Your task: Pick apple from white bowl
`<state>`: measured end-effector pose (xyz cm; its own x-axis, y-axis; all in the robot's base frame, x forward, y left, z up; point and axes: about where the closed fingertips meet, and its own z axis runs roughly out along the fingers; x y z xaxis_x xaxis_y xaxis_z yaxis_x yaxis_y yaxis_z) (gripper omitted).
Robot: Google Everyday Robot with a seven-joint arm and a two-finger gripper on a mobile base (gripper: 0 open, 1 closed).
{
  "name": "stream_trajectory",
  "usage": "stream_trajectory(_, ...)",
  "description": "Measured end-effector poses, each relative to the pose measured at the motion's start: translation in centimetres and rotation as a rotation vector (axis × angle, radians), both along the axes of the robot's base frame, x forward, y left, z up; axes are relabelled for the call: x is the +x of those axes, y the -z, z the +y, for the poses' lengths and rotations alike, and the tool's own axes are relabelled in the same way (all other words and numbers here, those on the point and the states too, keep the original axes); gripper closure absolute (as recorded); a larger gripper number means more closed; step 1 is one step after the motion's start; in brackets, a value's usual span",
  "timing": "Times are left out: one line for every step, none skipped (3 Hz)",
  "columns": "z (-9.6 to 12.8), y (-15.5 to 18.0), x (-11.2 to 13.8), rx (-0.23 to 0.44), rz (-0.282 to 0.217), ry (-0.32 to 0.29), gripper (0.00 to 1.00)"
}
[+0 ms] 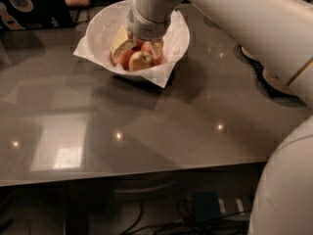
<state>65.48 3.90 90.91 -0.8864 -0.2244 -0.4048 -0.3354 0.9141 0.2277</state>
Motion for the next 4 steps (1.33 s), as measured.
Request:
stream_trajectory(-0.1, 0.7, 0.0, -0.005, 0.015, 0.008, 0.29)
stream_trajectory(-0.6, 1.5, 0.2, -0.036, 0.02, 0.02, 0.28)
stream_trajectory(-1.1, 2.1, 0.6, -0.074, 0.019, 0.027, 0.29)
stream_trajectory(-1.3, 2.7, 1.0, -0.101, 0.018, 0.027, 0.29)
